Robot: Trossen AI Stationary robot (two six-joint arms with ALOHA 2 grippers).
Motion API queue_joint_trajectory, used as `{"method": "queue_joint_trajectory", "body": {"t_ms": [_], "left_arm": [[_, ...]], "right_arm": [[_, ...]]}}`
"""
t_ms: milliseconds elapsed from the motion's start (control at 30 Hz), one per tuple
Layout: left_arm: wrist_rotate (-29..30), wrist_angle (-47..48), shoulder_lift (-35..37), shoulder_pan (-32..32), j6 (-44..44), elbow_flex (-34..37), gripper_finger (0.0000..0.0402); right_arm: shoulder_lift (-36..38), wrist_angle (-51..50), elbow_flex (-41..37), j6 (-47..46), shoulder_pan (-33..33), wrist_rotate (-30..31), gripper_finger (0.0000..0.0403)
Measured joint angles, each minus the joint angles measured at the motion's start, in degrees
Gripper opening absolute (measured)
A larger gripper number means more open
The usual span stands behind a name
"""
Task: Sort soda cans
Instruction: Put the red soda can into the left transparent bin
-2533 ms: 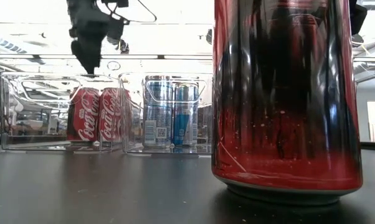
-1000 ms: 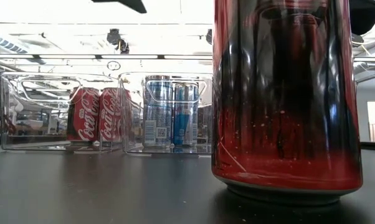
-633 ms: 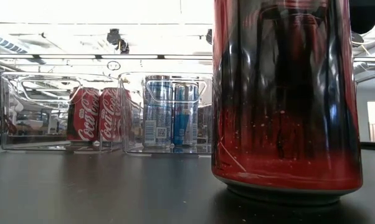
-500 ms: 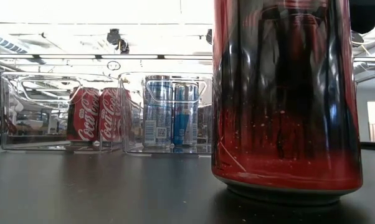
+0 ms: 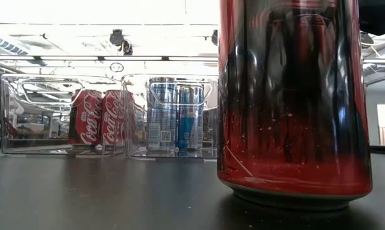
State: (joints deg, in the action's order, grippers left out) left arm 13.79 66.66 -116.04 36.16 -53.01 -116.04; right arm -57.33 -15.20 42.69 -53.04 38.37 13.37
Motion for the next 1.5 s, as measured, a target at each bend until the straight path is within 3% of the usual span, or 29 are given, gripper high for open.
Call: {"method": "queue_joint_trajectory", "body": {"t_ms": [400, 700, 1100, 1500], "left_arm": [[1.67, -0.82, -7.25, 0.45, 8.27, 0.01, 0.0389], [1.41, -12.39, -10.02, -2.57, 11.90, 0.04, 0.0389], [1.80, -13.95, -10.32, -3.28, 12.05, 0.06, 0.0389], [3.49, -20.34, -11.11, -3.77, 22.22, 0.10, 0.0389]], "right_arm": [[-0.01, 0.31, 0.00, -3.29, 0.00, 0.11, 0.0400], [-0.01, 0.17, -0.01, -1.91, -0.02, 0.09, 0.0400], [-0.01, -0.07, 0.00, 1.40, 0.00, 0.04, 0.0400], [-0.03, -0.11, 0.00, 1.45, 0.00, 0.00, 0.0400]]}}
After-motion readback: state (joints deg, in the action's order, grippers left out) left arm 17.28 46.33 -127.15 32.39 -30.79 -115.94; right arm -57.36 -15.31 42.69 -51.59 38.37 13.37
